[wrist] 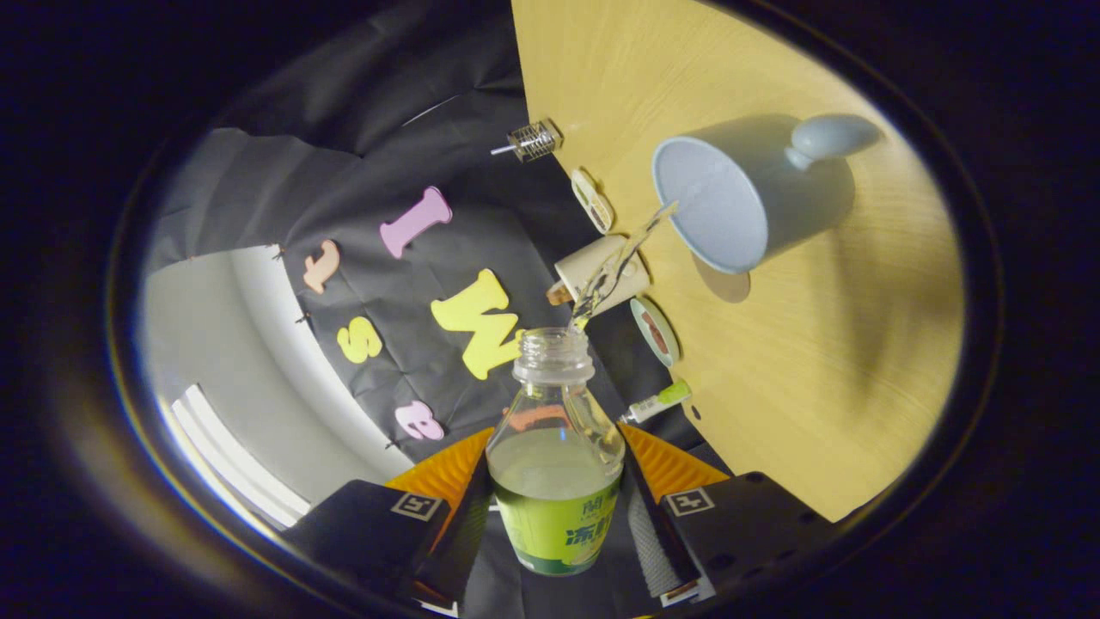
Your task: Take the bottle from table, then pour the juice into the cup, finally place the bottle on the coaster
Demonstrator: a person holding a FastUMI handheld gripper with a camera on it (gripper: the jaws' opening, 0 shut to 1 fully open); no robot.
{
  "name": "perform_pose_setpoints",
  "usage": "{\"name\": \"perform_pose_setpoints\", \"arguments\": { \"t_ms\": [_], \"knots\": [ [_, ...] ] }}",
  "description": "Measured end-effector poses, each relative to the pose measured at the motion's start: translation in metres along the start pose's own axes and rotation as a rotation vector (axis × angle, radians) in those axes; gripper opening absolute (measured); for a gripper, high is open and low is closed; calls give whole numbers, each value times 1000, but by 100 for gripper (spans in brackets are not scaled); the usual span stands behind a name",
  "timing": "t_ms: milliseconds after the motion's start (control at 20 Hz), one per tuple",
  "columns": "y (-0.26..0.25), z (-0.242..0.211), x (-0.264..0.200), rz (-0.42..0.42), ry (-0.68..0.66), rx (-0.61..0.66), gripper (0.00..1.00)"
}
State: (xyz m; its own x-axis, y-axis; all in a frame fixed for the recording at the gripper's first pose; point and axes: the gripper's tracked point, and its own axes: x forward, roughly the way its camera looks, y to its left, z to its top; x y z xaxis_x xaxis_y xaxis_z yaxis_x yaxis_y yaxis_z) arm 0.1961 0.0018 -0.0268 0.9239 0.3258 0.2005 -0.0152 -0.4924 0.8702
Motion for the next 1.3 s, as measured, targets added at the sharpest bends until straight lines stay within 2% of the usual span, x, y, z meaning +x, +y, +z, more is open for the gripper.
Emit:
{"name": "perform_pose_setpoints", "arguments": {
  "t_ms": [250, 600, 850, 1300],
  "knots": [
    [2, 1, -2, -13, 18, 1, 79],
    [-2, 5, -3, 22, 25, 111, 79],
    [-2, 10, -3, 17, 30, 101, 78],
    [13, 22, -3, 69, 11, 142, 78]
  ]
}}
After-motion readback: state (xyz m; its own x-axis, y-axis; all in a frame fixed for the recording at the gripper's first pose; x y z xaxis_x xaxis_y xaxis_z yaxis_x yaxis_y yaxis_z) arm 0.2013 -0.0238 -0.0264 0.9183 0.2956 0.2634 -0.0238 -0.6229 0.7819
